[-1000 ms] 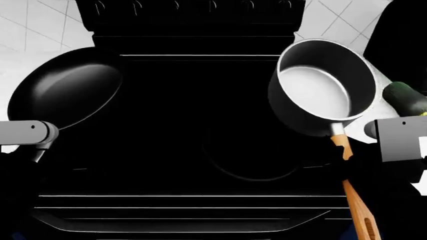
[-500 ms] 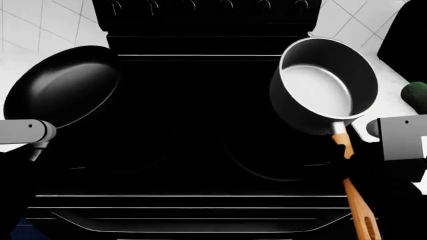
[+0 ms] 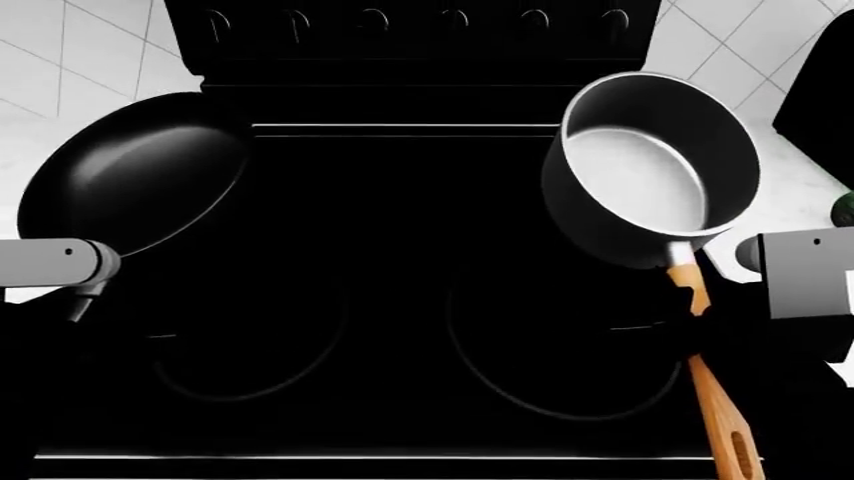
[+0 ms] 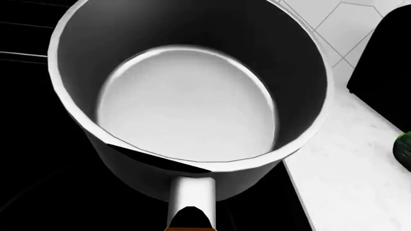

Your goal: Place both pans onto different burners. Then place the zucchini and the sausage on different pans.

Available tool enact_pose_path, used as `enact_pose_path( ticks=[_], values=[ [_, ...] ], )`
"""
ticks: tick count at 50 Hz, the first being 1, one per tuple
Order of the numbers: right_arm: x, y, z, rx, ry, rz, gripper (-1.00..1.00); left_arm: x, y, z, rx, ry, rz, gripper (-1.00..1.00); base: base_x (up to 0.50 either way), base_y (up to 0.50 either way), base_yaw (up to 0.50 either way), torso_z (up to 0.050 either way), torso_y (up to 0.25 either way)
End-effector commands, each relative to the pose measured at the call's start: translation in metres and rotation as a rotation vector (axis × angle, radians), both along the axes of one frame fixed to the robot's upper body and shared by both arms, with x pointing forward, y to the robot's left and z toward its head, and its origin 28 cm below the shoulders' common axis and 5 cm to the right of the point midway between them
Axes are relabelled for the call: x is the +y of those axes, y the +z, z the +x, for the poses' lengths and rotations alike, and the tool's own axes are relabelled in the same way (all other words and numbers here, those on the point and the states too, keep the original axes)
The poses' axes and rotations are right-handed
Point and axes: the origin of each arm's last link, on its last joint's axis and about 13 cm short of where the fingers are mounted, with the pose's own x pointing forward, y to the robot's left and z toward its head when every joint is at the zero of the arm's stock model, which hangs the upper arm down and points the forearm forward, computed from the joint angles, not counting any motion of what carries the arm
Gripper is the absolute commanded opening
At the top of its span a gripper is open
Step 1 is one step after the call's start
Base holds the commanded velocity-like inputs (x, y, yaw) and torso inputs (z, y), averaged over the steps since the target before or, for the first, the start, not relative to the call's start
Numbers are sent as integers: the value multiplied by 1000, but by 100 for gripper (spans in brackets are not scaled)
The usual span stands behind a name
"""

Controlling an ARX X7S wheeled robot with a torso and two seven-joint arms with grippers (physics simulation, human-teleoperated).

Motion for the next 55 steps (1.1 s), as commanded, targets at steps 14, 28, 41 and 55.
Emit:
enact_pose_path(
  ticks=[14,28,41,55],
  values=[
    [2,8,0,-39,0,-42,-100,7,2,9,-45,-113,61,-100,0,0,0,1,6],
    [2,5,5,-38,0,-32,-100,1,-11,3,12,-141,88,-100,0,0,-1,1,6],
    [2,4,6,-36,5,-27,-100,0,-22,-3,52,-146,87,-100,0,0,0,2,6],
    [2,2,9,-34,7,-22,-100,-5,-27,-11,93,-175,81,-100,0,0,-1,1,6]
  ],
)
